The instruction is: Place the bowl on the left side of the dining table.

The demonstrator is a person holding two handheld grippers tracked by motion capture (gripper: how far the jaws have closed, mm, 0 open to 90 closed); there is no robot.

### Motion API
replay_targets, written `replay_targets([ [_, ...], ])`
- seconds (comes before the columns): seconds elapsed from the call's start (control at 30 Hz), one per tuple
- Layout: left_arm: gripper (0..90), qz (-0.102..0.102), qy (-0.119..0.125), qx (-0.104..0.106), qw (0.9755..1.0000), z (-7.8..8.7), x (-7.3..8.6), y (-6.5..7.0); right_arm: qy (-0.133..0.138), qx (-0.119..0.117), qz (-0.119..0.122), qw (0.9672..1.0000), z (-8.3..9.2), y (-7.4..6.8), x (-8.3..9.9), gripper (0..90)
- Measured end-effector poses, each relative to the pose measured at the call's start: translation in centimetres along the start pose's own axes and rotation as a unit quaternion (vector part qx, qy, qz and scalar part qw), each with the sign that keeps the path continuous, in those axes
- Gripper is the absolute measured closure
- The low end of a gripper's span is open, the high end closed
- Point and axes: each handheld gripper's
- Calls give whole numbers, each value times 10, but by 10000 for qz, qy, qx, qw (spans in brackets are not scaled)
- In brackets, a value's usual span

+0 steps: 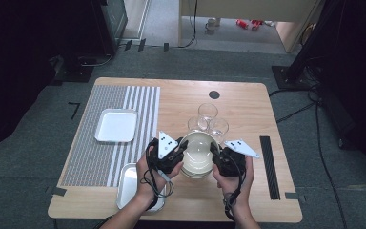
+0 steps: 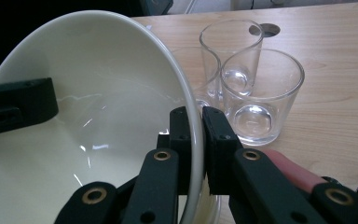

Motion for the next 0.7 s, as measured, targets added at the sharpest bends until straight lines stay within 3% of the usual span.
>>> replay_targets([
  [0.27, 776, 255, -105, 69, 9996, -4, 3, -4, 336, -135, 135, 9993, 4, -9, 2, 835],
  [0.47, 835, 487, -22, -12, 9988, 0, 5, -11, 534, 23, 389, 9978, 3, -21, 4, 833],
  [0.7, 842, 409, 59, 32, 9991, 6, 7, -18, 485, -149, 470, 9976, 2, -25, 4, 808],
])
Point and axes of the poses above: each handheld gripper's, and its own axes: z roughly backward along the jaws, x roughly out of its underside, y roughly to its right, and after that the axes turned 14 degrees about -y, right-handed
